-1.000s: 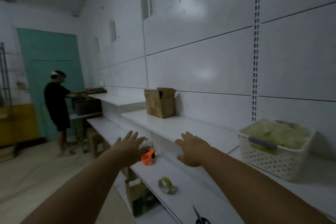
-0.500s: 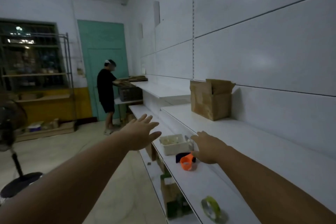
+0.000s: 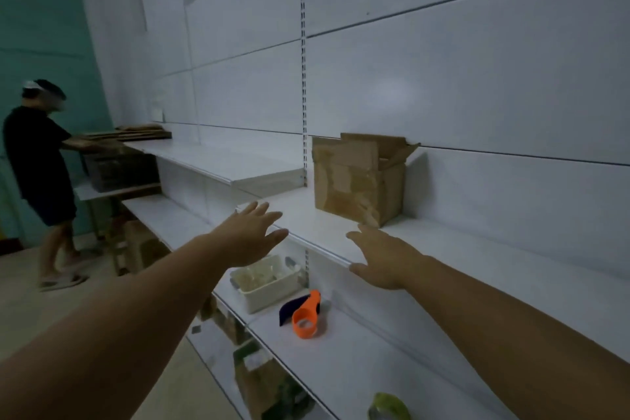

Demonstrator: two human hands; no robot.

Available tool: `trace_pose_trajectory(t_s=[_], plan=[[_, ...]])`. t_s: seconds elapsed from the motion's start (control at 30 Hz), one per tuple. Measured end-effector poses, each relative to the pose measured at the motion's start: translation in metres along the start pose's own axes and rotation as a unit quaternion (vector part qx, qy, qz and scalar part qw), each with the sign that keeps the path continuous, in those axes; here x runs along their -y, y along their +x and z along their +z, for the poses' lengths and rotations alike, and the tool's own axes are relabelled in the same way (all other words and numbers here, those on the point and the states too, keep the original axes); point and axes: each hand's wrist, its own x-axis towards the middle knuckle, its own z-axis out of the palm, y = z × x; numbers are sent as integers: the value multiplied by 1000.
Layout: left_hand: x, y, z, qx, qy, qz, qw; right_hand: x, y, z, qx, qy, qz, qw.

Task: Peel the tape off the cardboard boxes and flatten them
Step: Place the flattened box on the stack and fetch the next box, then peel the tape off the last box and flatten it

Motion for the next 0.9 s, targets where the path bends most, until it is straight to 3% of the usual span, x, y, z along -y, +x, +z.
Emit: trace_pose_trajectory(t_s=[0.2,0.3,0.37,0.5,0.73,0.9], plan=[[8,76,27,28,-48,37,998,-44,47,3,-31,18,68,997],[9,110,36,37,-61,47,996,-63,81,-1,-165,-22,115,979],[16,129,43,48,-59,51,996,-71,100,-2,-291,-31,172,941],[39,165,59,48,-93,39,994,-89,124,18,-411,70,202,886],[56,250,96,66,-183,15,981,-115,138,48,-338,274,184,881],[38,288,116,32,-300,72,951,-108,130,39,-266,358,197,873]])
